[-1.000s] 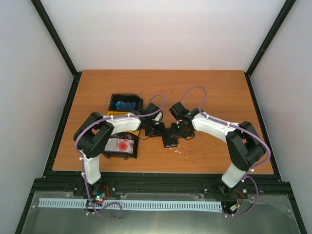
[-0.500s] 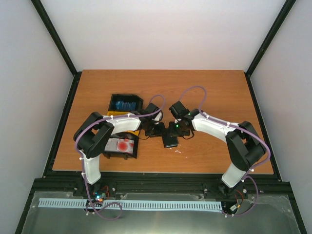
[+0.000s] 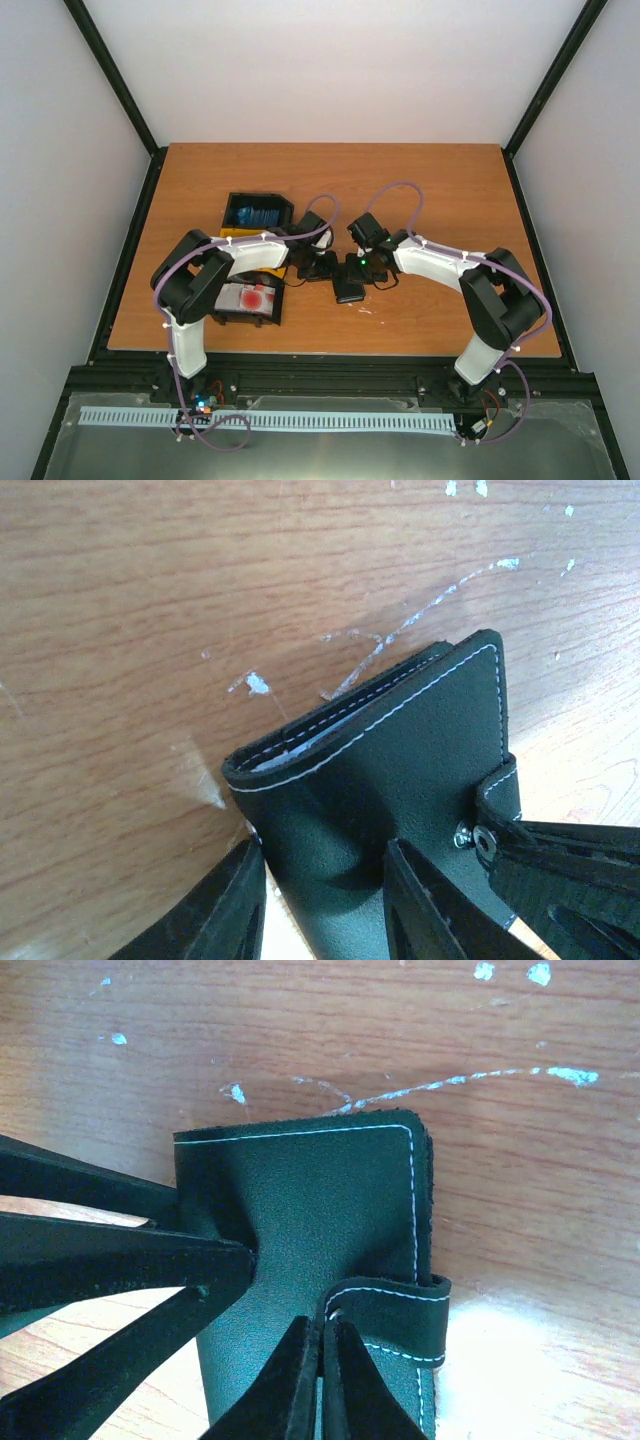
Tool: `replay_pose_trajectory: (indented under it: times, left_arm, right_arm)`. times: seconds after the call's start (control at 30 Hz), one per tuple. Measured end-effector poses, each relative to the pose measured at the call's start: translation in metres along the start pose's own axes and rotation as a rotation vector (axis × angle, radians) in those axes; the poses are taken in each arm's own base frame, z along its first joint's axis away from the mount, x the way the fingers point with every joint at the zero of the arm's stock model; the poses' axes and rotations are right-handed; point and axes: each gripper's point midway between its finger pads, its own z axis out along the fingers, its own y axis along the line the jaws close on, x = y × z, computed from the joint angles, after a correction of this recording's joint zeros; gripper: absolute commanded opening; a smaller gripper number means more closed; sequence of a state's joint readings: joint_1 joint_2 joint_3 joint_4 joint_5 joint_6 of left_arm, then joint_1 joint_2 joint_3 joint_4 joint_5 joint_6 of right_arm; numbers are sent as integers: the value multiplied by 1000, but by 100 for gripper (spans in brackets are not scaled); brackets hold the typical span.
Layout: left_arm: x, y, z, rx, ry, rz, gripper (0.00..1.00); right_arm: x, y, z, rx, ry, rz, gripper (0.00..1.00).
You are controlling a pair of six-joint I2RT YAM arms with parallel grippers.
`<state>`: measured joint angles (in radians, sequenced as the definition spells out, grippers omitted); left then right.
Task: Put the credit cards into the card holder
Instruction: Close the card holder at the center of the board.
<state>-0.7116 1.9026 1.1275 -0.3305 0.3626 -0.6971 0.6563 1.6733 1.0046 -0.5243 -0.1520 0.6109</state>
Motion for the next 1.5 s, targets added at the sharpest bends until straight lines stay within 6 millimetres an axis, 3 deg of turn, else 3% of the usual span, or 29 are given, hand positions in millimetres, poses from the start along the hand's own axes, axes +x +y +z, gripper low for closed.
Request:
replay_pose_trajectory:
  times: [0.7, 1.03, 1.5]
  left_arm:
    - [0, 0, 0, 9, 0, -1, 34]
    - [0, 0, -1, 25, -14, 6, 34]
    - [1, -1, -1, 28, -13, 7, 33]
  right_arm:
    - [0, 3, 5, -2, 39, -32, 3]
    - [-1, 0, 4, -124, 85, 2, 3]
    - [1, -1, 2, -152, 181, -115, 3]
